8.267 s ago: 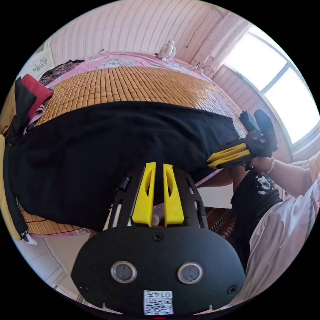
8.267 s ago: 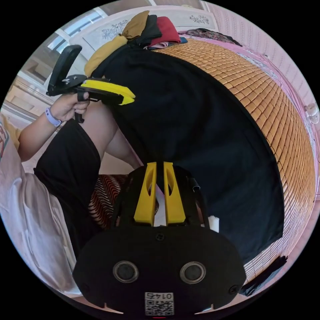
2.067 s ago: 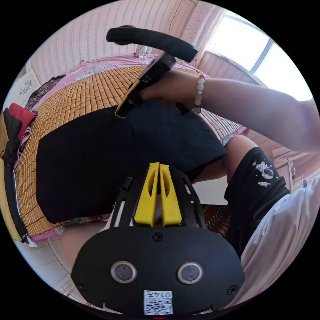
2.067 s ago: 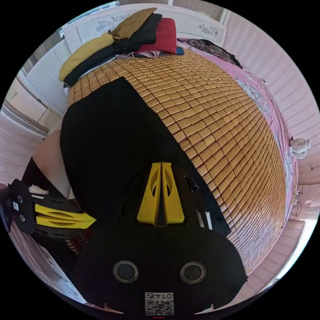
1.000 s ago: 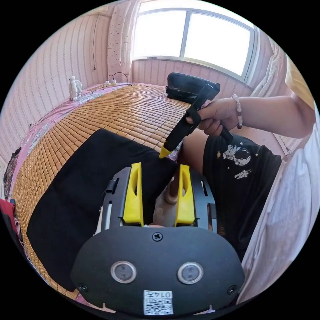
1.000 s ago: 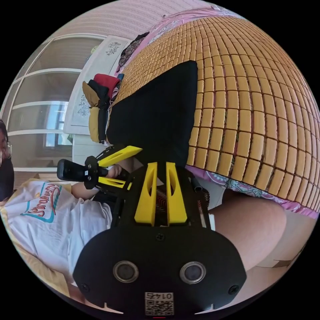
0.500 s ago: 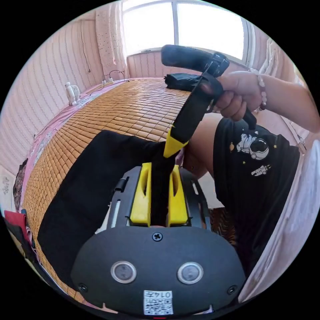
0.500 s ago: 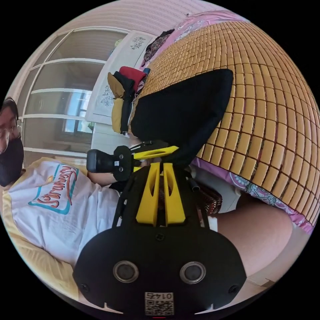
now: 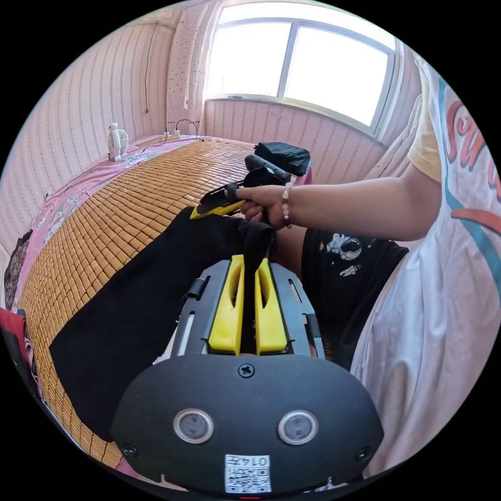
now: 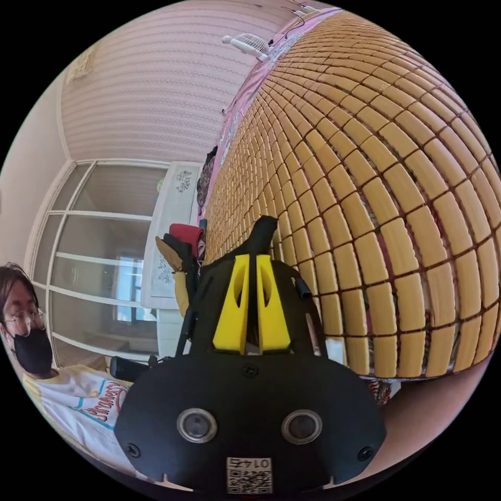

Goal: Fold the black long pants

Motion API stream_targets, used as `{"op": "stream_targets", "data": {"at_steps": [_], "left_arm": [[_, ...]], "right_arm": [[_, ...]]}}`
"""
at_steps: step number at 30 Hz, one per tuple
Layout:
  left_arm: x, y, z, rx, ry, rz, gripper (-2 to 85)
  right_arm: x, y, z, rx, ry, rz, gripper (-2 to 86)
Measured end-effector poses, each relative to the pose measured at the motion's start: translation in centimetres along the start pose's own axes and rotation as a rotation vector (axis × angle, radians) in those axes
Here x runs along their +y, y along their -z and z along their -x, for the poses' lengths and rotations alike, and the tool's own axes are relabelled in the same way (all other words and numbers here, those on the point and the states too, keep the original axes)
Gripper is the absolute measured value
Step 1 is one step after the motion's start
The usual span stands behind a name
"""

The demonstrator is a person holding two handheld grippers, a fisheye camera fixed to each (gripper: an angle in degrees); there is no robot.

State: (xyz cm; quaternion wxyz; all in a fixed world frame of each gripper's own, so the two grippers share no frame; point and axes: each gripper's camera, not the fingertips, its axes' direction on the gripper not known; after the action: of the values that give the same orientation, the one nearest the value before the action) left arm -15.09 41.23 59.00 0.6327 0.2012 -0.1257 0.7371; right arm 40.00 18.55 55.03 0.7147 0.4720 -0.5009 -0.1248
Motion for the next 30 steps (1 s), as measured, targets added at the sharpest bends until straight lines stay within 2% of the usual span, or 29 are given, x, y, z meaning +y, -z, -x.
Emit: {"op": "stream_targets", "data": {"at_steps": [3,5,7,10,14,16,19,20,23,26,28,30], "left_arm": [[-1.1,0.7,0.6,0.014,-0.001,-0.088,0.1],[-2.7,1.2,1.3,0.08,0.016,-0.21,0.1],[-3.6,1.3,1.6,0.112,0.012,-0.295,0.2],[-4.0,1.8,3.0,0.147,0.073,-0.384,0.5],[-1.9,5.2,6.5,0.117,0.259,-0.464,2.0],[-0.3,7.0,8.4,0.092,0.348,-0.451,4.2],[3.0,9.3,12.2,-0.055,0.541,-0.307,7.6],[4.6,10.1,13.6,-0.155,0.624,-0.264,7.7],[7.4,11.7,16.2,-0.303,0.754,-0.205,7.9],[7.0,11.1,17.9,-0.313,0.742,-0.202,8.4],[5.5,9.7,19.0,-0.288,0.694,-0.193,10.0],[3.5,7.8,20.6,-0.257,0.635,-0.173,12.1]], "right_arm": [[-0.1,4.1,1.1,-0.157,0.024,-0.084,1.6],[0.1,7.6,2.6,-0.177,0.065,-0.15,1.3],[0.4,12.1,6.0,-0.118,0.148,-0.214,1.2],[0.8,14.4,11.3,0.025,0.243,-0.219,1.6],[0.7,9.4,17.1,0.046,0.338,-0.142,3.3],[0.8,2.4,20.1,0.01,0.427,-0.04,7.8],[1.6,-5.7,21.1,-0.029,0.462,0.094,9.1],[2.0,-6.5,21.0,-0.037,0.464,0.102,9.1],[5.3,-7.4,20.7,0.051,0.51,0.12,7.8],[10.5,-7.4,21.1,0.218,0.627,0.202,7.0],[14.9,-8.4,21.3,0.311,0.711,0.325,7.6],[17.2,-8.1,21.3,0.442,0.755,0.283,8.6]]}}
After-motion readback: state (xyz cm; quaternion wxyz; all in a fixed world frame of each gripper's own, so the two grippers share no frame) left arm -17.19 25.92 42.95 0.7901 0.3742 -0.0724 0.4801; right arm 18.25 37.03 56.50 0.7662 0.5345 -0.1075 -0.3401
